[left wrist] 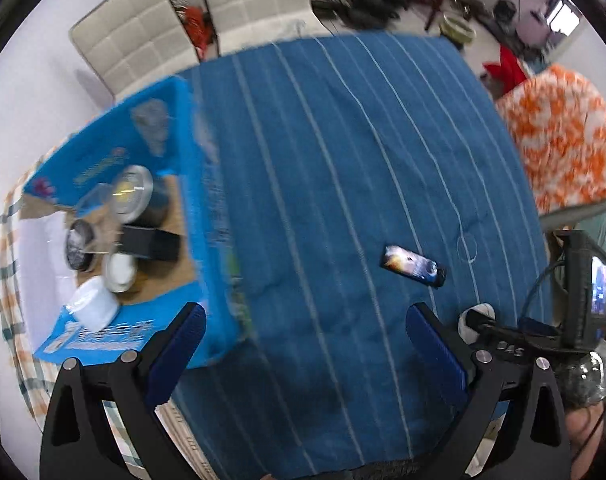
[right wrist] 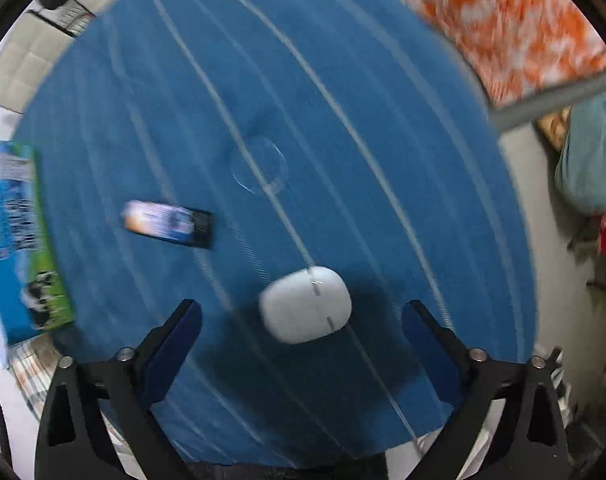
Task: Organize rigid objects
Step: 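Grasp the printed tube with the left tool while the right tool grasps the white egg-shaped case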
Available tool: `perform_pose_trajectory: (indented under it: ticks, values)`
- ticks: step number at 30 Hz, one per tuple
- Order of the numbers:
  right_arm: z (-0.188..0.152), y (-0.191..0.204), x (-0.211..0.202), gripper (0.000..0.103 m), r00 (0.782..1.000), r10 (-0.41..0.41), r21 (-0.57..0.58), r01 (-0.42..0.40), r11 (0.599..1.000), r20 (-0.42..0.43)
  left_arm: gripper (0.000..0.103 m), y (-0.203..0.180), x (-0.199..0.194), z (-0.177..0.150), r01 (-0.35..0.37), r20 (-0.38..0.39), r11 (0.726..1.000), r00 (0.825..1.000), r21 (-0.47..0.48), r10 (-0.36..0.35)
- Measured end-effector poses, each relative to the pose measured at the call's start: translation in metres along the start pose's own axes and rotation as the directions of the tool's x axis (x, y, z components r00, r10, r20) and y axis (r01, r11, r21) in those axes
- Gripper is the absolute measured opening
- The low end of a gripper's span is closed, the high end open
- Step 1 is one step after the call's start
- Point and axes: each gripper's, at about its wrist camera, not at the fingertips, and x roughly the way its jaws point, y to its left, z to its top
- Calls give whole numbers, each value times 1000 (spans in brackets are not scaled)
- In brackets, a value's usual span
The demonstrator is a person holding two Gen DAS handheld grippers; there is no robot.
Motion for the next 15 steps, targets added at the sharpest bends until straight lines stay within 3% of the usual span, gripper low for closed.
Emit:
perform_pose_trajectory:
  ticks: [2, 3, 6, 10, 13, 15]
  values:
    - [2, -5, 20, 88, 999, -5, -8, 5, 1000, -36, 103, -14, 14, 2, -13, -33, 1000, 999, 18, 13]
    - [1, -6, 25, 72, 999, -7, -17, 6, 1000, -46, 103, -19, 19, 1, -17, -41, 1000, 999, 25, 18]
    - [-3, -6, 30, 61, 999, -33, -54, 32, 998, -15, 103, -30, 38, 2, -18, -82, 998, 996, 52, 22]
    - [2, -23, 27, 61, 1000, -6, -39, 5, 999, -18, 103, -46, 62, 5, 3, -121, 995, 993, 95, 9]
    - [13, -41, 22, 61, 1000, 0, -45, 0, 999, -5, 103, -61, 75, 13, 58, -133, 991, 990, 125, -41]
    - [21, -54, 22, 61, 1000, 5, -54, -6, 999, -19, 103, -76, 84, 20, 89, -138, 978, 988, 191, -63]
